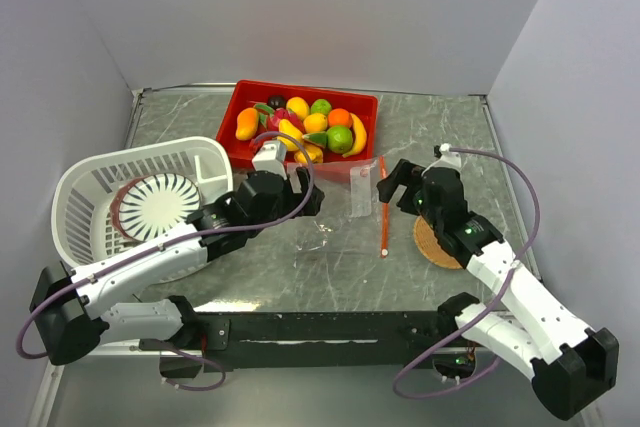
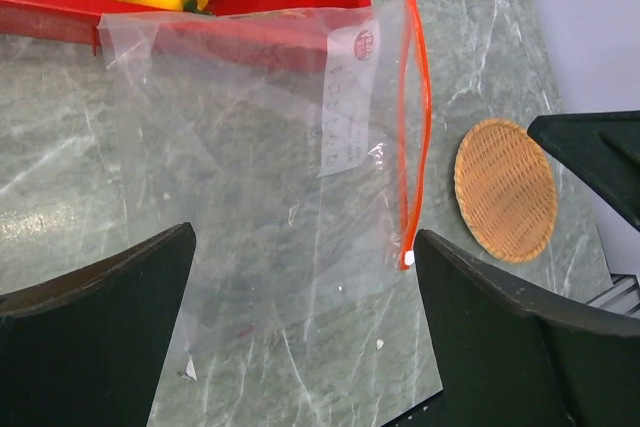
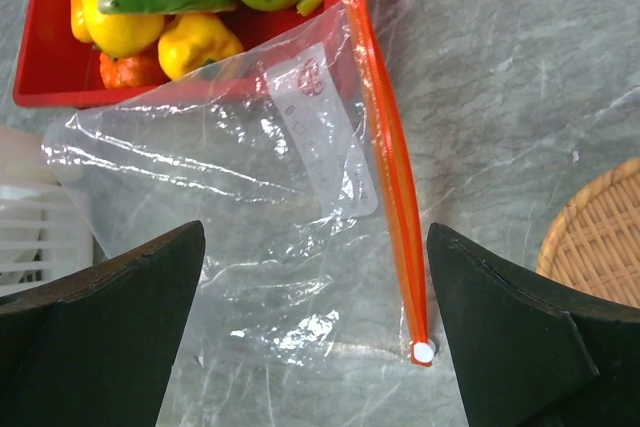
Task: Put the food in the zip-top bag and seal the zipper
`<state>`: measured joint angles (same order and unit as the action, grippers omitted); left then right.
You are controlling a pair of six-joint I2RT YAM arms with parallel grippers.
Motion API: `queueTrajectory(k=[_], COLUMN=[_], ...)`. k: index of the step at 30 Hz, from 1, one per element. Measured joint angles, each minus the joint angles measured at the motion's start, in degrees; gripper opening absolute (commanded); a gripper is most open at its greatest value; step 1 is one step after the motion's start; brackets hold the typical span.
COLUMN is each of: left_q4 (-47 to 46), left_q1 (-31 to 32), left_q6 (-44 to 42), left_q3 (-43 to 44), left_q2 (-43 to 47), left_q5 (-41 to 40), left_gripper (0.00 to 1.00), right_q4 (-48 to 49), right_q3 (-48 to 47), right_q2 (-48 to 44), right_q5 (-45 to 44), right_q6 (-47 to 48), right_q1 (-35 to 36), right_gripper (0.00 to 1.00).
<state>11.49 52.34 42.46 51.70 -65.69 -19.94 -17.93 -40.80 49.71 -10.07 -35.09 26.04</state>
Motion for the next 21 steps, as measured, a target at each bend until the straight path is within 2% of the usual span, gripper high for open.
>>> queueTrajectory(k=[6,13,16,21], left_q4=[0.42,0.85,1.97,4.57], left_q1=[0.00,0.09,1.16,5.14], left_q6=[-0.44,-0.83,-0.83,-0.85], left_q3=[0.81,1.33,4.59,15.13], left_q2=[0.20,-0.28,-4.07,-16.06], left_q5=[-0.96,0.02,0.15,-1.07], left_gripper=[0.97,0.97,0.96,0.95], right_q4=[2.25,6.88,9.09,12.52], right_q3=[2.21,5.70,7.52,9.81], right_q2=[-0.79,0.57,1.57,2.91], right_q5=[2.84,13.18,18.03,23.91], right_q6=[-0.66,-3.76,-5.66,-8.33], right_q1=[-5.81,-16.06,-20.96,-27.43], right_gripper=[1.00,1.00,1.00,0.99])
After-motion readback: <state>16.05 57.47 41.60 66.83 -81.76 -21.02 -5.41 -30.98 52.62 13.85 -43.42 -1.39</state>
